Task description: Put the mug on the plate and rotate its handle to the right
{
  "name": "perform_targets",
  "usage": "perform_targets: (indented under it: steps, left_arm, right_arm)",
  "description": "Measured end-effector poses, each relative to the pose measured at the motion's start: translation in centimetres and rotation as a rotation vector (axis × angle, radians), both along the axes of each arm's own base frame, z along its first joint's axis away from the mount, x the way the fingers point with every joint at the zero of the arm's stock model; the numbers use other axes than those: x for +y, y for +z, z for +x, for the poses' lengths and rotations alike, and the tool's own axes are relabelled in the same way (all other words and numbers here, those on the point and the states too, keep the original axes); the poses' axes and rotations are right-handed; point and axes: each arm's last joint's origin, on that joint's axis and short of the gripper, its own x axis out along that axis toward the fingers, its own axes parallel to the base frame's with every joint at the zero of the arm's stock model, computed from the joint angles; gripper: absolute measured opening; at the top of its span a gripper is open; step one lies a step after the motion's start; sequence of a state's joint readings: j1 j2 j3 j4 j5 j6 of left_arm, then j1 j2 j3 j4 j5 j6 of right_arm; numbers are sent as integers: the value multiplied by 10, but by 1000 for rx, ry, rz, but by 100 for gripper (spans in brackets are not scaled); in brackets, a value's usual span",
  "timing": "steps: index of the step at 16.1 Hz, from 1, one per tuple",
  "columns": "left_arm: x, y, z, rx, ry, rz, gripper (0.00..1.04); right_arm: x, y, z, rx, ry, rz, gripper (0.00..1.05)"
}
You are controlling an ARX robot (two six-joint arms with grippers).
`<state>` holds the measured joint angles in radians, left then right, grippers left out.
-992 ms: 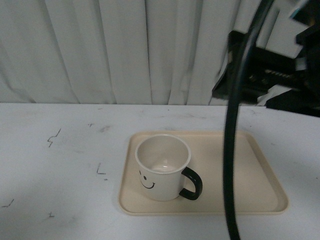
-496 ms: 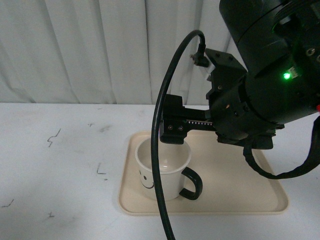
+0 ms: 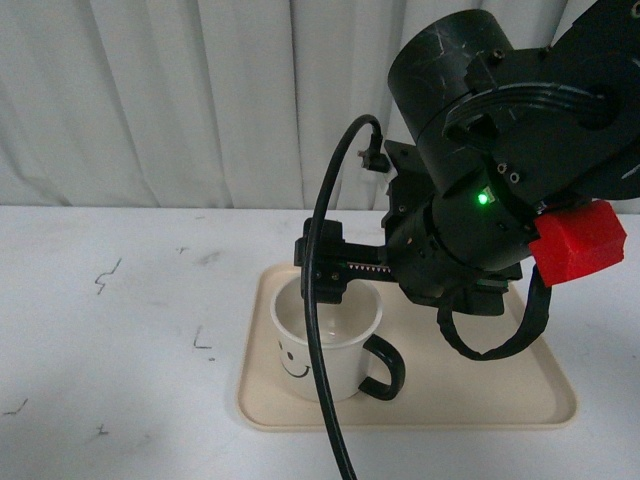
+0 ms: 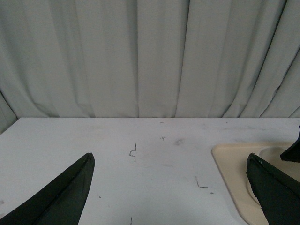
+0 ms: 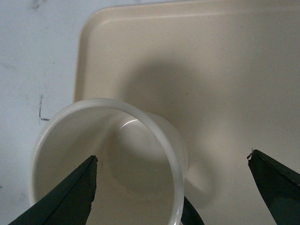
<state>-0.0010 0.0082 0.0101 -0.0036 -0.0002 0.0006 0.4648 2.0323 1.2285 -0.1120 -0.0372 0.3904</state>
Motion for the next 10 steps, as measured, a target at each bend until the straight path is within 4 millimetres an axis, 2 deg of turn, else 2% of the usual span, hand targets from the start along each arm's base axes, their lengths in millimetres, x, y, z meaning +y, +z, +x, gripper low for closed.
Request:
perform_targets:
  steps: [1, 2, 4, 5, 7, 9, 10]
  left_arm:
    - [0, 0, 0, 0, 0, 0, 98]
    - [0, 0, 0, 0, 0, 0, 98]
    - [0, 0, 0, 0, 0, 0, 98]
    - [0, 0, 0, 0, 0, 0, 98]
    - [0, 0, 0, 0, 0, 0, 98]
    - [0, 0, 0, 0, 0, 0, 98]
    - [0, 0, 0, 0, 0, 0, 98]
  right_arm:
    - [1, -4, 2, 13, -6, -6, 98]
    - [3, -10, 5, 22, -10, -13, 93]
    - [4, -18, 8, 37, -16, -28, 73]
    - [6, -21, 13, 33, -19, -39, 47]
    - [4, -15, 11, -1, 46, -71, 6]
    - [-22, 19, 7, -163, 150, -112, 3]
    - [-40, 17, 2, -202, 233, -167, 3]
